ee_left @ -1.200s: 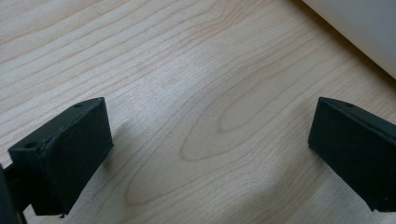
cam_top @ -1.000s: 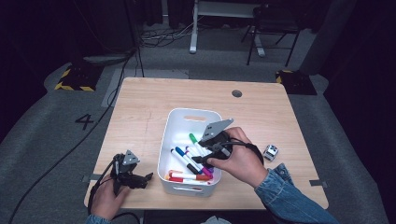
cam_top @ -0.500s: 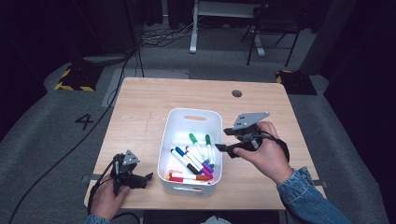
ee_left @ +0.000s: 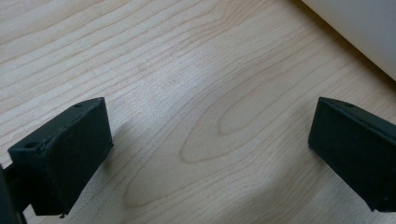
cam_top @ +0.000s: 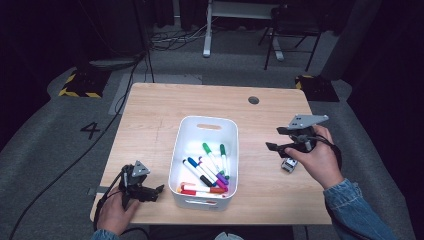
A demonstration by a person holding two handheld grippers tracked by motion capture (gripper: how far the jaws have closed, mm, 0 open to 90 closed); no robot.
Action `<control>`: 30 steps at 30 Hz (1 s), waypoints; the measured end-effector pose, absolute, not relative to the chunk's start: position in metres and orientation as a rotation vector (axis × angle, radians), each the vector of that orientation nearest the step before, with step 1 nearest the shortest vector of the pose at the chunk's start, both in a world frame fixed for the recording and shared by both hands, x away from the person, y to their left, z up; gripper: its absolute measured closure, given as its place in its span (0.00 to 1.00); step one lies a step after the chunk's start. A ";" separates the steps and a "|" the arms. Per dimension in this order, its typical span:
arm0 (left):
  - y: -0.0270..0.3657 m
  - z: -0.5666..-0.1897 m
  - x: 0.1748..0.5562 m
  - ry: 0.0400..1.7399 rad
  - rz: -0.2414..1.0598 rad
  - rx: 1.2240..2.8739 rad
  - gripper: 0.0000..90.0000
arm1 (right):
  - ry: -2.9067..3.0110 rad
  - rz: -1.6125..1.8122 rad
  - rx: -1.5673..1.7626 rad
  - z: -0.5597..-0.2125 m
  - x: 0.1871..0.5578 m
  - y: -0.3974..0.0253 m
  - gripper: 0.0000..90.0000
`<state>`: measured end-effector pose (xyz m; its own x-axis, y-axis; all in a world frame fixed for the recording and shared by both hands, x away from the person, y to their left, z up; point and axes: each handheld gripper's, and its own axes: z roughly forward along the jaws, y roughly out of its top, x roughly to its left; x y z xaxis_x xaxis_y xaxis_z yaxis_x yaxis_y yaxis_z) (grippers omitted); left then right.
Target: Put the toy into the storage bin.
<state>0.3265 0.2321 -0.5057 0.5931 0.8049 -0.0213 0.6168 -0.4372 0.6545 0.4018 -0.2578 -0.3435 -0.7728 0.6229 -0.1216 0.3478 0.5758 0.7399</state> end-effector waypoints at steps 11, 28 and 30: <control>0.231 -0.506 0.327 1.125 0.395 2.193 0.00 | 2.410 1.057 0.891 -0.365 0.408 -0.307 0.32; 0.230 -0.506 0.328 1.131 0.391 2.192 0.00 | 2.459 0.979 1.015 -0.436 0.417 -0.346 0.29; 0.231 -0.505 0.328 1.130 0.398 2.195 0.00 | 2.470 0.972 1.030 -0.445 0.419 -0.347 0.28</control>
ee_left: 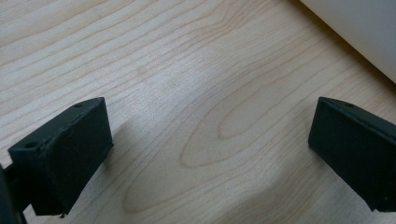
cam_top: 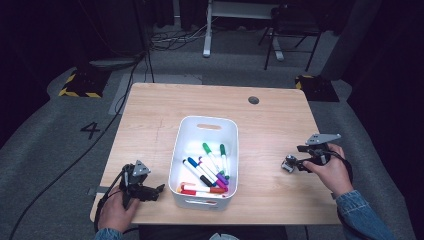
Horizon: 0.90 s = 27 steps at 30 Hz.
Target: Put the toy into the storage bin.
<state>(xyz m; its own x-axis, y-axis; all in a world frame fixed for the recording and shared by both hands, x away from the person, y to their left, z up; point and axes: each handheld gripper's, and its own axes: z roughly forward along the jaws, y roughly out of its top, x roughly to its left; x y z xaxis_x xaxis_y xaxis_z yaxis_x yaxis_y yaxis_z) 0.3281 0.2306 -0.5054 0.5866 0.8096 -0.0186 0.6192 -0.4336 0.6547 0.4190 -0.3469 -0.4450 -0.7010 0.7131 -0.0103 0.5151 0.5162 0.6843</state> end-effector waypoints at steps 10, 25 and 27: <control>0.231 -0.505 0.328 1.128 0.400 2.195 0.00 | 2.508 0.918 1.039 -0.472 0.423 -0.350 0.27; 0.230 -0.505 0.328 1.131 0.397 2.195 0.00 | 2.468 0.950 1.053 -0.494 0.419 -0.350 0.27; 0.230 -0.506 0.328 1.129 0.384 2.193 0.00 | 2.461 0.955 1.049 -0.495 0.419 -0.350 0.27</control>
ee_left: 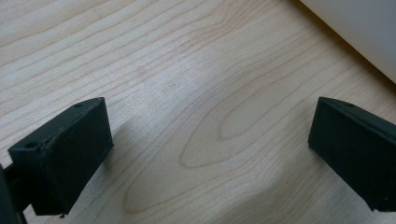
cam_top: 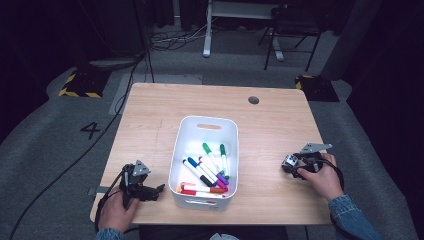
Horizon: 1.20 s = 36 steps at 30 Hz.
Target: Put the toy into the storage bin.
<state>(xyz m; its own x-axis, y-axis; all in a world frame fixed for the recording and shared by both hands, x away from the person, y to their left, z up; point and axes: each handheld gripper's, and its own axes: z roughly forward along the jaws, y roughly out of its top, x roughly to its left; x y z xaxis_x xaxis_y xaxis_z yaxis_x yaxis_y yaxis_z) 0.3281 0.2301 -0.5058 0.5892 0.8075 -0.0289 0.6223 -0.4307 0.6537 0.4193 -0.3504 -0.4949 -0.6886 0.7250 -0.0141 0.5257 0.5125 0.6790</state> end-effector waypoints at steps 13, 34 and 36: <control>0.230 -0.505 0.328 1.131 0.398 2.195 0.00 | 2.443 0.943 1.125 -0.490 0.418 -0.347 0.27; 0.230 -0.505 0.328 1.131 0.399 2.195 0.00 | 2.411 1.078 1.003 -0.421 0.404 -0.321 0.28; 0.230 -0.505 0.328 1.131 0.398 2.195 0.00 | 2.412 1.083 0.995 -0.418 0.403 -0.319 0.28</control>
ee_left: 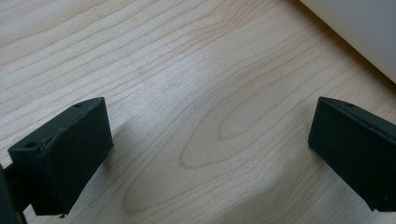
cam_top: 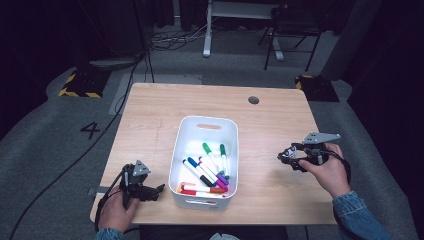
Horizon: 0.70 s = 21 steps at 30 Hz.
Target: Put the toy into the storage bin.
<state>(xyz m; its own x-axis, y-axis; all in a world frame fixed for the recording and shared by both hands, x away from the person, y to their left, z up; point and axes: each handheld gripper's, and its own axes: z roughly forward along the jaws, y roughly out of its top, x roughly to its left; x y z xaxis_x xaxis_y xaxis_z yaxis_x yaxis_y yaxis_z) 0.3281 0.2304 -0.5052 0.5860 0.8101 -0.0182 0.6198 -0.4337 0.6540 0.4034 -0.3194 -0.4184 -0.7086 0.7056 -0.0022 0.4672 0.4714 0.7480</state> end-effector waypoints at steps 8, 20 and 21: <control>0.230 -0.505 0.328 1.131 0.398 2.195 0.00 | 2.416 1.119 0.934 -0.389 0.401 -0.298 0.28; 0.230 -0.505 0.328 1.131 0.399 2.195 0.00 | 2.437 1.157 0.811 -0.352 0.392 -0.267 0.28; 0.230 -0.505 0.328 1.130 0.399 2.195 0.00 | 2.442 1.162 0.787 -0.346 0.391 -0.262 0.28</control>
<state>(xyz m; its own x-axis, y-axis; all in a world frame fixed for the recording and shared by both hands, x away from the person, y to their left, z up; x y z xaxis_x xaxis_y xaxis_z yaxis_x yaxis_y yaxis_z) 0.3281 0.2304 -0.5052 0.5861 0.8100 -0.0180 0.6195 -0.4337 0.6543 0.3909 -0.2625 -0.3463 -0.7957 0.6035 -0.0521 0.3402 0.5165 0.7858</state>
